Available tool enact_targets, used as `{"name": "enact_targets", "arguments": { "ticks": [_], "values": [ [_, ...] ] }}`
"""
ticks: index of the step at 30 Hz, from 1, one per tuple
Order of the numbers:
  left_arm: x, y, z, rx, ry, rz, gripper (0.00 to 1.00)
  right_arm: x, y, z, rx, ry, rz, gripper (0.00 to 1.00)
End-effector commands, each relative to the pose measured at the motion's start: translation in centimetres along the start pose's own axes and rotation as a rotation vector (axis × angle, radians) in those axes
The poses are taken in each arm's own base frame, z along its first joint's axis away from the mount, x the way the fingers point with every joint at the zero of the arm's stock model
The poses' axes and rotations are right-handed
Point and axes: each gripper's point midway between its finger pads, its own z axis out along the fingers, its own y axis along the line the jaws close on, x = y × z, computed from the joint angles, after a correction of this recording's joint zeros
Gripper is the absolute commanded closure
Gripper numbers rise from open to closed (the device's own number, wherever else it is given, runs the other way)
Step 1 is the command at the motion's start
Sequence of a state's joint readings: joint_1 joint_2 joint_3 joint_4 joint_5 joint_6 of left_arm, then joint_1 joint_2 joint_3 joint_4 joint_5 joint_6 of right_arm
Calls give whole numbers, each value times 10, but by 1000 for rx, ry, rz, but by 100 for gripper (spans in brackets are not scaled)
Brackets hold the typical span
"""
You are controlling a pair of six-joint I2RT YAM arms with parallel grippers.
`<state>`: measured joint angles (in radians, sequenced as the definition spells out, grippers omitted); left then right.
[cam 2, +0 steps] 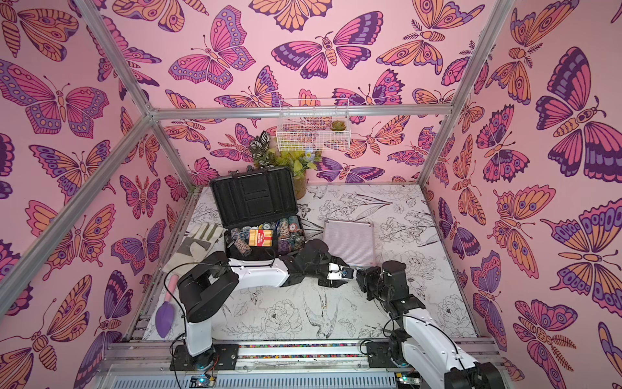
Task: Open the poker set cases
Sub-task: Open the fastener on the poker set case.
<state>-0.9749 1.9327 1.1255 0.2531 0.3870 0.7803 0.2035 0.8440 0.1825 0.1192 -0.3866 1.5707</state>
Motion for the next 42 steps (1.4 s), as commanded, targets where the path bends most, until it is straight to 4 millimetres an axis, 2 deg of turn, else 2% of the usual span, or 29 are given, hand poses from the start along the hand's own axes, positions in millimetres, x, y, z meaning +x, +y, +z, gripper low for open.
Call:
{"name": "enact_targets", "arguments": {
  "ticks": [1, 8, 42],
  "values": [
    [8, -21, 4, 93, 21, -50, 43, 6, 43, -7, -131, 18, -83, 100],
    [14, -32, 4, 153, 43, -74, 46, 6, 46, -6, -132, 16, -84, 100],
    [10, -51, -3, 279, 43, -88, 51, 4, 39, -5, -115, 10, -80, 100]
  ]
}}
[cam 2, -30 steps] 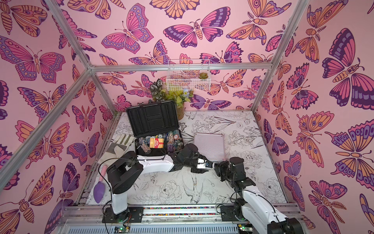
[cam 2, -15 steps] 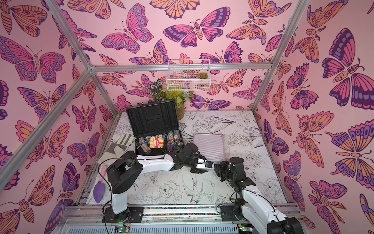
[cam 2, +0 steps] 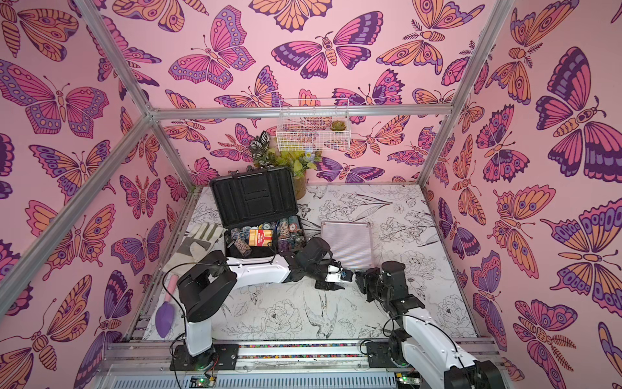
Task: Open the poker set cases
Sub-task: Open the fastener on the poker set case.
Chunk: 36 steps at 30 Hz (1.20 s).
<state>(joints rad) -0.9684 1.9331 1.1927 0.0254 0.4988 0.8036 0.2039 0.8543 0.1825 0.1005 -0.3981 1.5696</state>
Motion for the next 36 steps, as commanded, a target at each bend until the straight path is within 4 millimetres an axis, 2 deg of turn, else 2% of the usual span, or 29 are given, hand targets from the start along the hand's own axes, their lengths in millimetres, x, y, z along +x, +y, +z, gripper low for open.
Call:
{"name": "enact_targets", "arguments": {
  "ticks": [1, 3, 7, 12, 16, 24, 34, 36],
  "values": [
    [11, -23, 7, 100, 21, -40, 51, 3, 46, -7, -142, -4, -90, 100],
    [10, -21, 7, 93, 21, -36, 47, 3, 45, -7, -141, -3, -91, 100],
    [2, -6, 2, 20, -2, -39, 27, 2, 42, -6, -133, -4, -86, 100],
    [-14, 7, -11, -39, -71, -50, 15, 1, 38, -6, -125, -9, -76, 100],
    [-26, 15, -22, -86, -124, -43, 14, 0, 30, -6, -97, -13, -72, 100],
    [-32, 22, -38, -129, -162, -38, 14, -4, 2, 0, -22, -24, -43, 100],
    [-28, 26, -44, -154, -157, -44, 15, -6, -14, 6, 29, -18, -5, 100],
    [-27, 28, -45, -158, -157, -49, 15, -4, -12, 7, 22, -6, 3, 88]
  ]
}}
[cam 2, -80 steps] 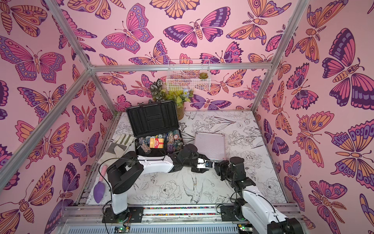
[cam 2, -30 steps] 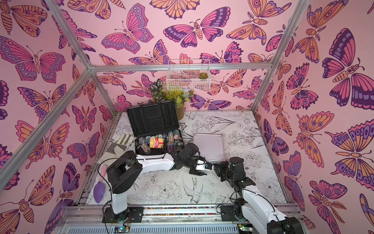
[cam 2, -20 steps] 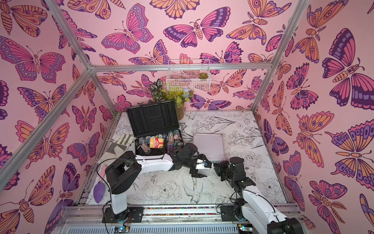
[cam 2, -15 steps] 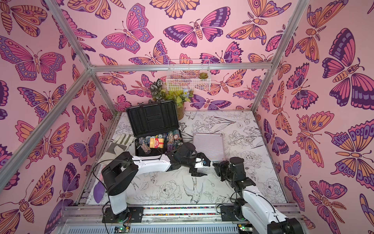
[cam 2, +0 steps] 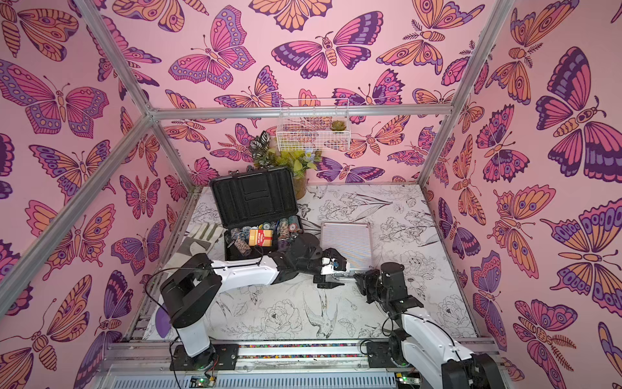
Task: Open the poker set cases
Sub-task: Open the fastener on the poker set case.
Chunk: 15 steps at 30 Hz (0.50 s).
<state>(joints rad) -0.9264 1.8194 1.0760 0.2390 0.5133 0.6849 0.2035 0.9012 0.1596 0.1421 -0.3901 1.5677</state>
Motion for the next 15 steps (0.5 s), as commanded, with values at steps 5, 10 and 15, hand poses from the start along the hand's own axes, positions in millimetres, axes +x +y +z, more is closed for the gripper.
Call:
{"name": "enact_targets", "arguments": {
  "ticks": [5, 10, 15],
  "values": [
    [-4, 4, -11, -15, -22, -17, 15, 2, 10, -2, -29, 4, -9, 76],
    [-4, 6, -14, -24, -32, -30, 15, -1, 10, -7, -33, -22, -4, 69],
    [-2, 7, -17, -34, -44, -46, 15, -3, 14, -10, -50, -39, 0, 68]
  ]
}}
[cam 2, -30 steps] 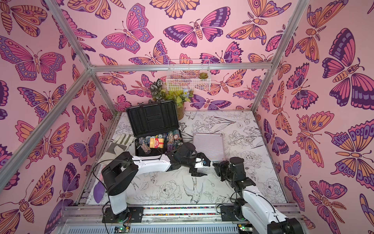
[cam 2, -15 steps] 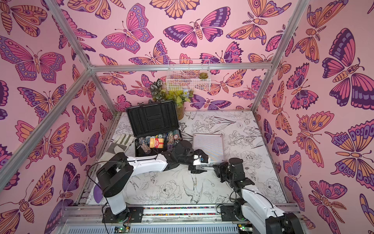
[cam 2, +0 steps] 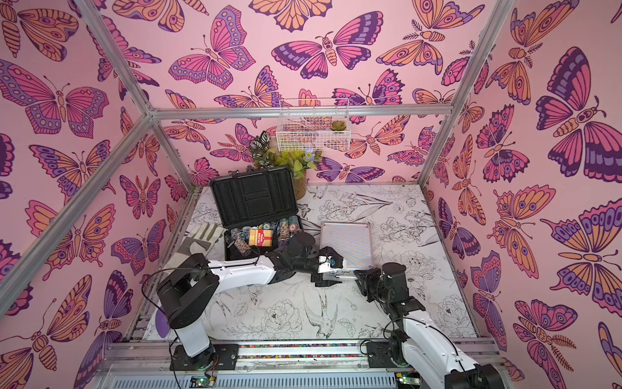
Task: Open the poker set cases
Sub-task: Open the fastener on the poker set case.
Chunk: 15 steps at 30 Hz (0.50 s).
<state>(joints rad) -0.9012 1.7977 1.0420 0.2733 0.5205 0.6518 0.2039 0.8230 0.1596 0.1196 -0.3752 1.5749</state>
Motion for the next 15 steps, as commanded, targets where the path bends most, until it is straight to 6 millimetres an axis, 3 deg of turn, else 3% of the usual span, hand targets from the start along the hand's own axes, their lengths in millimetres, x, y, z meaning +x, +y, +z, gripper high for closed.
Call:
{"name": "enact_targets", "arguments": {
  "ticks": [1, 15],
  "values": [
    [-6, 0, -7, -5, -34, -13, 15, -4, 3, -2, 1, -25, 14, 68],
    [-5, 8, -17, -47, -81, -56, 16, -5, 22, 1, -19, -25, -4, 67]
  ]
}}
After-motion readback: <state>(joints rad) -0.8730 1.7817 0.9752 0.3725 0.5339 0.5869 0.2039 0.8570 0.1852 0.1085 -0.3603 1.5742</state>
